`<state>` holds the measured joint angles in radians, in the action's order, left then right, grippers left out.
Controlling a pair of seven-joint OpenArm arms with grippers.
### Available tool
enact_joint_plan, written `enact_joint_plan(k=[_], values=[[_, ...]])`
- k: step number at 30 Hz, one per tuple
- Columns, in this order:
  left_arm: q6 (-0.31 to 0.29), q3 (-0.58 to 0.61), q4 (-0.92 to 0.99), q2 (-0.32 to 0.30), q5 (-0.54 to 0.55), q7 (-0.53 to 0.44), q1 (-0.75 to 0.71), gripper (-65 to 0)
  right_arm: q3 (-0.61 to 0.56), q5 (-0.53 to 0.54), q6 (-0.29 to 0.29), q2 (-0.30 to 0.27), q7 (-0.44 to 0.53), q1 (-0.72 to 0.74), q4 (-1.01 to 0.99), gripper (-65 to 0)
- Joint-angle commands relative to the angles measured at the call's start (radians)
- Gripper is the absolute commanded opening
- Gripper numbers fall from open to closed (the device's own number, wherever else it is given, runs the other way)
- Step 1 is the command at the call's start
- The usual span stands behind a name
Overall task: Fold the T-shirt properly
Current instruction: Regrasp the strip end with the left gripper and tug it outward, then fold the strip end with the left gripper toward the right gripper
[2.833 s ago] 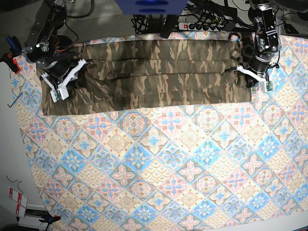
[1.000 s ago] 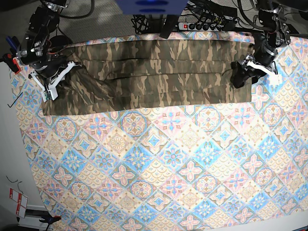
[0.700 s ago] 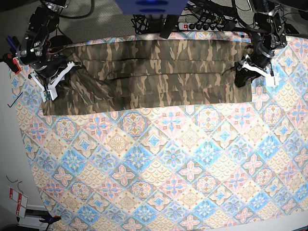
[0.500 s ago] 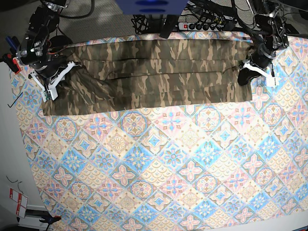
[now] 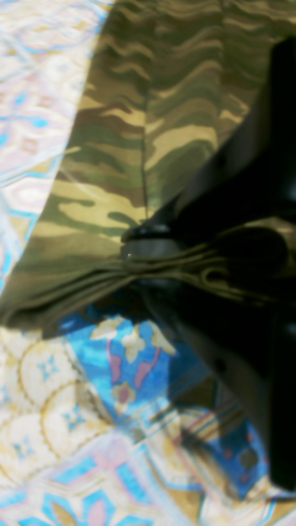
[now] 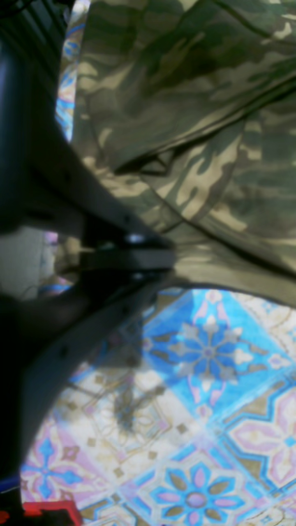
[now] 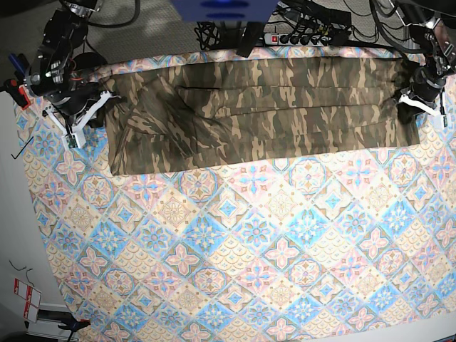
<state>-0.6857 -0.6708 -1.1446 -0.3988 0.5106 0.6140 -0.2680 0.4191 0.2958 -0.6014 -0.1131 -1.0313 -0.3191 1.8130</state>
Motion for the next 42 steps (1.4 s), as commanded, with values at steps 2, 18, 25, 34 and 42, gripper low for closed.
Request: enact_joint_plan(k=[2, 18, 25, 34, 42], values=[[-0.012, -0.030, -0.099, -0.001, -0.010, -0.039, -0.038, -65.0, 0.004, 0.010, -0.004, -0.009, 0.018, 0.004, 0.018, -65.0], [-0.012, -0.063, -0.561, 0.312, -0.287, -0.041, -0.152, -65.0, 0.004, 0.010, -0.004, -0.009, 0.015, 0.004, 0.017, -65.0], [-0.012, -0.060, -0.676, 0.390, -0.304, 0.048, -0.155, -65.0, 0.004, 0.010, -0.004, -0.009, 0.015, 0.005, 0.012, -65.0], [-0.012, 0.101, -0.705, 0.415, -0.301, 0.050, -0.172, -65.0, 0.004, 0.010, -0.004, -0.009, 0.015, 0.005, 0.012, -65.0], [-0.012, 0.236, -0.704, 0.452, -0.300, 0.050, -0.158, -65.0, 0.004, 0.012, -0.004, -0.009, 0.016, 0.005, 0.011, -65.0]])
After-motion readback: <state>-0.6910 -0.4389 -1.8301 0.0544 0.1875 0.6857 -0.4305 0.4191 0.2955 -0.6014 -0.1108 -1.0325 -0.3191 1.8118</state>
